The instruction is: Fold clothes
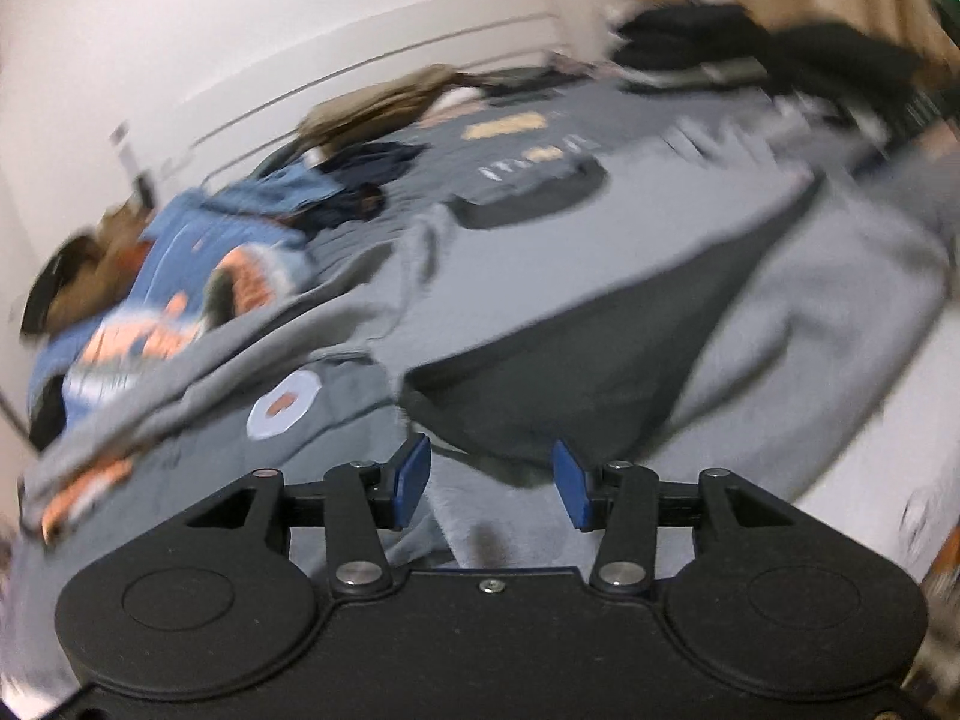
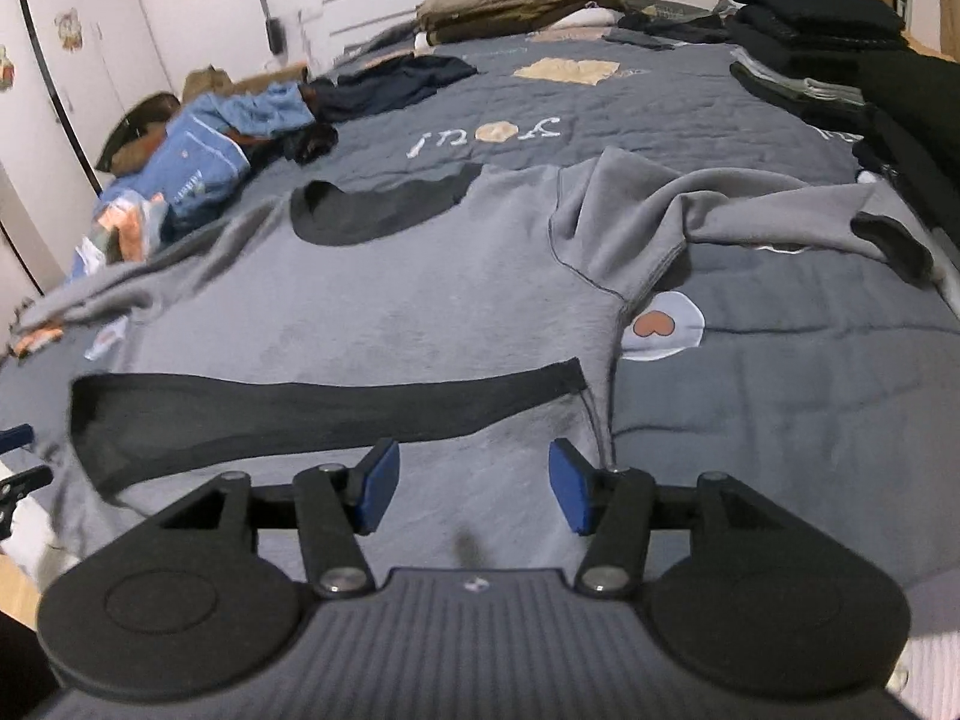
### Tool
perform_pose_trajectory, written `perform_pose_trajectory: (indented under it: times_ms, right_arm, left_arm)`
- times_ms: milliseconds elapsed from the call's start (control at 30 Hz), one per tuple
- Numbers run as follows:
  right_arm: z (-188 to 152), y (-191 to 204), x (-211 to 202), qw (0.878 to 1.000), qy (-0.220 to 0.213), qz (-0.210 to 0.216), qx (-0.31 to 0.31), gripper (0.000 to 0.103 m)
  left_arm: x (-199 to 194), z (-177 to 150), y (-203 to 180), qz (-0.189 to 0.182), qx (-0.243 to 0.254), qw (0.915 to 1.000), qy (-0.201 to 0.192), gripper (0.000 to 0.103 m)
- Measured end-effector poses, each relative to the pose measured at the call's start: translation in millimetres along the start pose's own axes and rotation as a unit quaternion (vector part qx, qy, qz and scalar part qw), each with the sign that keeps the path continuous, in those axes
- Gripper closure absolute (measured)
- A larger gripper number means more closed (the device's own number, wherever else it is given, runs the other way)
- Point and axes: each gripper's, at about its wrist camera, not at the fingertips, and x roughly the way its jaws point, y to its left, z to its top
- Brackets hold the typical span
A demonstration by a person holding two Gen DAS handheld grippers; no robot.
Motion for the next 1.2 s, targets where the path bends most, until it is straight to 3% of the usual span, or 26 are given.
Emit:
perform_pose_trajectory:
  times_ms: [200,333,567,600,633,667,800,1033,1200]
  right_arm:
    - [0,-3,5,1.0,-0.024,0.015,-0.002,0.049]
    - [-1,-4,-5,0.997,-0.065,0.036,0.017,0.049]
    - [-5,20,-6,0.995,-0.046,0.09,-0.022,0.047]
    - [-6,25,-5,0.994,-0.041,0.094,-0.027,0.047]
    - [-7,29,-3,0.994,-0.037,0.098,-0.032,0.047]
    - [-9,33,-4,0.993,-0.038,0.102,-0.034,0.047]
    - [-15,47,-3,0.992,-0.04,0.112,-0.043,0.046]
    - [-18,52,5,0.994,-0.041,0.086,-0.054,0.046]
    - [-18,46,15,0.996,-0.029,0.066,-0.056,0.046]
  left_arm:
    - [10,-1,-22,-0.029,0.069,0.997,-0.02,0.057]
    - [22,-3,-29,-0.036,0.099,0.9945,-0.003,0.057]
    - [26,5,-23,-0.039,0.072,0.9965,-0.015,0.06]
    - [27,7,-22,-0.039,0.068,0.9968,-0.016,0.068]
    - [27,8,-21,-0.04,0.064,0.997,-0.018,0.092]
    - [27,9,-20,-0.04,0.06,0.9972,-0.02,0.096]
    - [29,15,-16,-0.042,0.044,0.9978,-0.028,0.096]
    - [42,34,6,0.014,-0.007,0.9983,-0.056,0.096]
    - [47,36,19,0.003,-0.041,0.9987,-0.029,0.096]
